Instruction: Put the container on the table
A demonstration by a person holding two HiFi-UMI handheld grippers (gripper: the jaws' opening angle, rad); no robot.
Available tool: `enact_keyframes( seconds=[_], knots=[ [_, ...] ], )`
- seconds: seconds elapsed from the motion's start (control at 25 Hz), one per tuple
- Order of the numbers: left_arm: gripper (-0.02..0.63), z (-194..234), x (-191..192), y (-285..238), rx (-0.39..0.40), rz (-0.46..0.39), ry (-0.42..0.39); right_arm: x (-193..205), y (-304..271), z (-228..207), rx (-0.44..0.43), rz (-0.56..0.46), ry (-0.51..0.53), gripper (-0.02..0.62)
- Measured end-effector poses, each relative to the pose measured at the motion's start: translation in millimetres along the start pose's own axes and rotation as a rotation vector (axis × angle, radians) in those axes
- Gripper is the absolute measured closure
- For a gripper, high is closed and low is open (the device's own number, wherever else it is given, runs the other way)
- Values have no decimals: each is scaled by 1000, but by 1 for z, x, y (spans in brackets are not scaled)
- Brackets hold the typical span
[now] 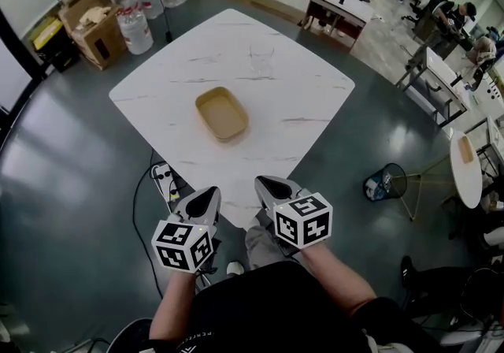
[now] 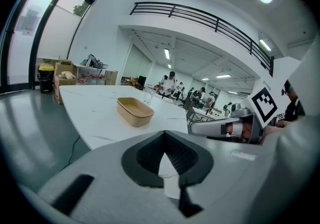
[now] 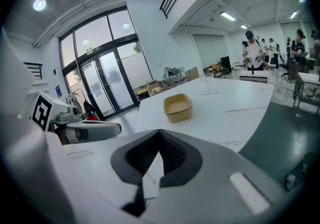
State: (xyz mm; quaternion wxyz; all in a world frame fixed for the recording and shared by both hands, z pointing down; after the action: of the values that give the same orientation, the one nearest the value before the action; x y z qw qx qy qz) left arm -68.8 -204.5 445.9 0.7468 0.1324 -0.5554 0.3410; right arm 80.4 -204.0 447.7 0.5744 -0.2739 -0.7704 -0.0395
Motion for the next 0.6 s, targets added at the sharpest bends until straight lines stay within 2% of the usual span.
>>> enact_keyframes(
  seconds=[0.6],
  knots=[
    [611, -4, 3, 2, 5, 2, 18, -2, -2, 15, -48, -1, -24, 595]
  ],
)
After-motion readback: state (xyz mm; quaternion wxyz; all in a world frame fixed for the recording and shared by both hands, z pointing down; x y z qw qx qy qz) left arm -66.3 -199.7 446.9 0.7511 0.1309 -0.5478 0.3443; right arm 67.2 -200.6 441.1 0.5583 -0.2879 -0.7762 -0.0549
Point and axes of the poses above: the fingertips, and each gripper's own axes: y backward along the fingers, z to its left, x out of its underside, the point moved 5 cm from there along y, backward along the fingers, and after that the axes turned 14 degrees about -z, right-handed, at the moved point
